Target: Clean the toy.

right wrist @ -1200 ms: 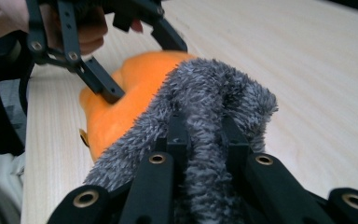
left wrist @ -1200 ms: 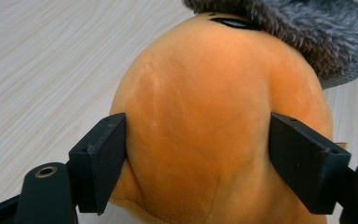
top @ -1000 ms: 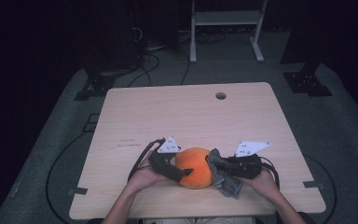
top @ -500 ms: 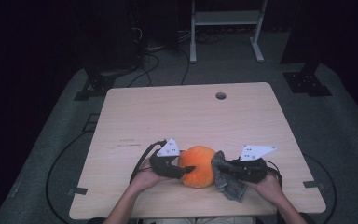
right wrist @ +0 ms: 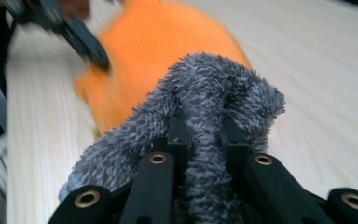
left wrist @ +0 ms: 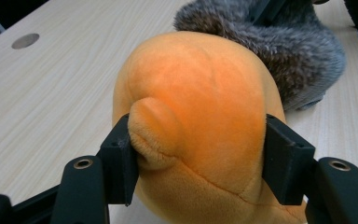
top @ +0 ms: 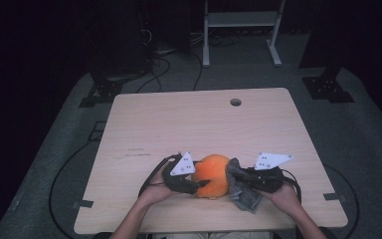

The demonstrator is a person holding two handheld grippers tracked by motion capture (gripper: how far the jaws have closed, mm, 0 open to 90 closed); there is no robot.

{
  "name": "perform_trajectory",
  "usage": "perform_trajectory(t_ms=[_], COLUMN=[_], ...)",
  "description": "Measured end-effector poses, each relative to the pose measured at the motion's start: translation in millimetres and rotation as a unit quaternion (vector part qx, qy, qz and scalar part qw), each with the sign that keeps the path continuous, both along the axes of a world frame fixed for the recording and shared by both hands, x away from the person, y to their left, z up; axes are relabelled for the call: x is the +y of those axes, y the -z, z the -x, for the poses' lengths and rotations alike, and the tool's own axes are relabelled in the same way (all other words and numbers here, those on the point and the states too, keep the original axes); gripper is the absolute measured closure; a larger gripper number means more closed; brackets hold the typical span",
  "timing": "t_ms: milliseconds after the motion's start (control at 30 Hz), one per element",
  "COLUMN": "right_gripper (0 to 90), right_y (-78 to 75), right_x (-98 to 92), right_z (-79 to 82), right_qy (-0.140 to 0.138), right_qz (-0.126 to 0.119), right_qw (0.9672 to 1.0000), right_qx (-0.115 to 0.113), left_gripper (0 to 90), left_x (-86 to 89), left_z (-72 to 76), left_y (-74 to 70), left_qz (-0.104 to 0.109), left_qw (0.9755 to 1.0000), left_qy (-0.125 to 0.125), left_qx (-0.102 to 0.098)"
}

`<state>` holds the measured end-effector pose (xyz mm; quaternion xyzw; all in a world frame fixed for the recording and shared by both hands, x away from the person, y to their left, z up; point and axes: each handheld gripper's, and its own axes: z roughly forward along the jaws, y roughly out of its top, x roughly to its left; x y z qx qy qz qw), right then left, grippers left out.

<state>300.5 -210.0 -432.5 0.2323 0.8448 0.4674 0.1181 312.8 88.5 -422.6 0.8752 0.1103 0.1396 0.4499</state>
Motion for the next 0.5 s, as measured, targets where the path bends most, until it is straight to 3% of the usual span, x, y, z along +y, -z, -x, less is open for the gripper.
perform_trajectory(t_ms=[33, 133, 200, 233, 267, 367, 400, 467, 500], right_gripper=[78.3, 78.2, 78.2, 78.2, 78.2, 78.3, 78.3, 78.4, 78.4], right_y=[1.7, -0.8, -7.3, -7.3, -11.8, -7.8, -6.5, -4.3, -4.3], right_x=[-3.2, -8.6, -7.2, -7.2, -1.4, 7.5, 7.7, 7.3, 7.3], right_z=[-0.2, -0.4, -1.3, -1.3, -2.9, -5.3, -5.3, -2.5, -2.5], right_qy=[0.005, 0.007, 0.002, 0.002, -0.004, -0.005, -0.005, -0.006, -0.006], right_qz=[0.005, -0.014, -0.039, -0.039, -0.060, -0.049, -0.052, -0.051, -0.051], right_qw=[1.0000, 0.9998, 0.9992, 0.9992, 0.9982, 0.9988, 0.9986, 0.9987, 0.9987], right_qx=[0.005, 0.010, 0.001, 0.001, 0.000, 0.002, 0.007, 0.009, 0.009], left_gripper=[36.9, 36.8, 36.8, 36.7, 36.3, 25.8, 20.4, 15.4, 15.5], left_x=[0.0, -0.2, -1.0, -1.0, -1.8, -1.4, -0.3, 1.7, 1.7], left_z=[0.0, 0.3, 1.0, 1.0, 1.9, -1.5, -4.0, -9.1, -9.1], left_y=[0.0, 0.3, 1.2, 1.2, 1.2, 0.5, -0.1, -1.1, -1.1], left_qz=[0.000, 0.002, 0.005, 0.005, 0.001, 0.006, 0.021, 0.063, 0.063], left_qw=[1.0000, 1.0000, 1.0000, 1.0000, 0.9999, 0.9997, 0.9989, 0.9943, 0.9943], left_qy=[0.000, 0.004, 0.008, 0.008, 0.012, -0.002, -0.007, -0.021, -0.021], left_qx=[0.000, -0.001, -0.003, -0.003, -0.006, 0.022, 0.041, 0.084, 0.084])
